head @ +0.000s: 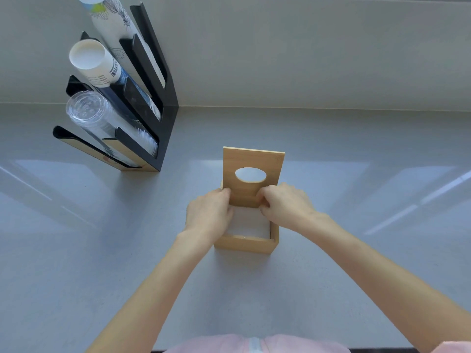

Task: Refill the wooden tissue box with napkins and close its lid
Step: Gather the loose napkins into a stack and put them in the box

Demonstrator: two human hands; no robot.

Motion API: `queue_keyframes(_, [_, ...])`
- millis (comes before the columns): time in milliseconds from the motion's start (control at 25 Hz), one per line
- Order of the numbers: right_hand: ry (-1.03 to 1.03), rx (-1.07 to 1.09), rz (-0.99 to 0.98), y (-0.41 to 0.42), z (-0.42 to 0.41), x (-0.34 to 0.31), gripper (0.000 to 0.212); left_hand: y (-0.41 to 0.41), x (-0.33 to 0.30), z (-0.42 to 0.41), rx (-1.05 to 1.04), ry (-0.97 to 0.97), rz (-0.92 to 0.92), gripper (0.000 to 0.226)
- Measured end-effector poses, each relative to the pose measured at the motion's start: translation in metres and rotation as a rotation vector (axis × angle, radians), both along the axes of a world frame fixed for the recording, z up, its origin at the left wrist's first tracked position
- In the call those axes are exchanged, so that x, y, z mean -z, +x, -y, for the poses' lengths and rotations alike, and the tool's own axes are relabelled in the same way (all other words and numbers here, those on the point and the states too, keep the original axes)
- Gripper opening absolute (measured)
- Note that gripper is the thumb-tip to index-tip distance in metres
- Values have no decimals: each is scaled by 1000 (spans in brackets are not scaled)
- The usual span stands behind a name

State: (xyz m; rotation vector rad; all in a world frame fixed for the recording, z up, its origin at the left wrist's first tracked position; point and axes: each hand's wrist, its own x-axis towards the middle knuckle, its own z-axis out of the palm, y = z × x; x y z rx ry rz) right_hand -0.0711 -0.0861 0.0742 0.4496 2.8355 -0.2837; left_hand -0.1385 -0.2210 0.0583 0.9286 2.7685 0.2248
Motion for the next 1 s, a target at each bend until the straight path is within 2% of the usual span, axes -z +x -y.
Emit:
queue_keyframes(80, [-107,74,-61,10,-10,-6,27,-6,-4,5,-60,121,12,24])
queue_keyframes(280, [-271,297,-311,21,-28,-5,19,-18,-6,7,-193,419,29,30])
queue_keyframes(400, [-432,465,-412,16,-33,1,23,-27,3,3,-279,496,194,40])
queue_keyframes(520, [-632,516,-397,12,-30,10,22,-27,12,2,-322,559,314,29])
queue_keyframes(800, [-691,581,-479,2,-30,18,18,-21,20,2,-418,699,353,13])
queue_keyframes(1000, [-679,589,-484,2,-27,17,18,-18,21,2,-430,708,365,14])
